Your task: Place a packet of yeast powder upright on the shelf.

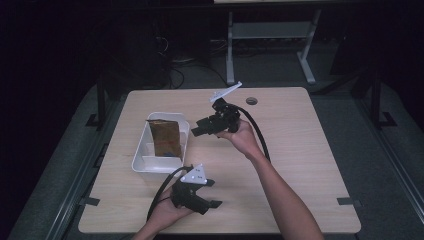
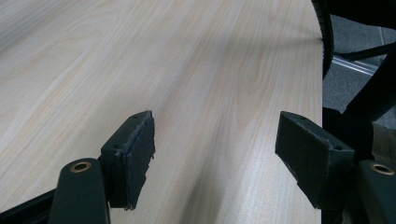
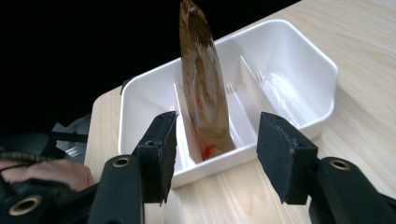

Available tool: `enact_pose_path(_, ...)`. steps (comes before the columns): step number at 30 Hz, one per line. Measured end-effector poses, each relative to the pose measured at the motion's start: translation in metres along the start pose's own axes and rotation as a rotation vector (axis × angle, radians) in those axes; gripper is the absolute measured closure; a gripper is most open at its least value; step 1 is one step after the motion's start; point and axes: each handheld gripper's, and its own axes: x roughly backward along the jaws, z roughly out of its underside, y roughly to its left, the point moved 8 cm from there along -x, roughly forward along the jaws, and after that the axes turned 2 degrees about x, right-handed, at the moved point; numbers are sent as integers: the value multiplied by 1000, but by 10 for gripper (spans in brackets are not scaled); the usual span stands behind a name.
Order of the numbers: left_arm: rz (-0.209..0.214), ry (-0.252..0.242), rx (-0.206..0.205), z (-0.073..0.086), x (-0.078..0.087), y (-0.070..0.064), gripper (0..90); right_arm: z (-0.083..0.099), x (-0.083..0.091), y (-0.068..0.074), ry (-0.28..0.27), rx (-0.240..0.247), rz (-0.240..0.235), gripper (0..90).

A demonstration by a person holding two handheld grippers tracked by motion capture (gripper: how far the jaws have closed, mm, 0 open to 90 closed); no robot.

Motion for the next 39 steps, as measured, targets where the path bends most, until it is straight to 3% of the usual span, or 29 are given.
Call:
enact_pose_path(23, -7, 0, 4, 0, 1, 3, 277, 37, 53, -3, -13, -39, 32, 411)
enact_pose_path(39, -13, -2, 9, -1, 2, 4, 263, 69, 89, -4, -50, -81, 73, 407)
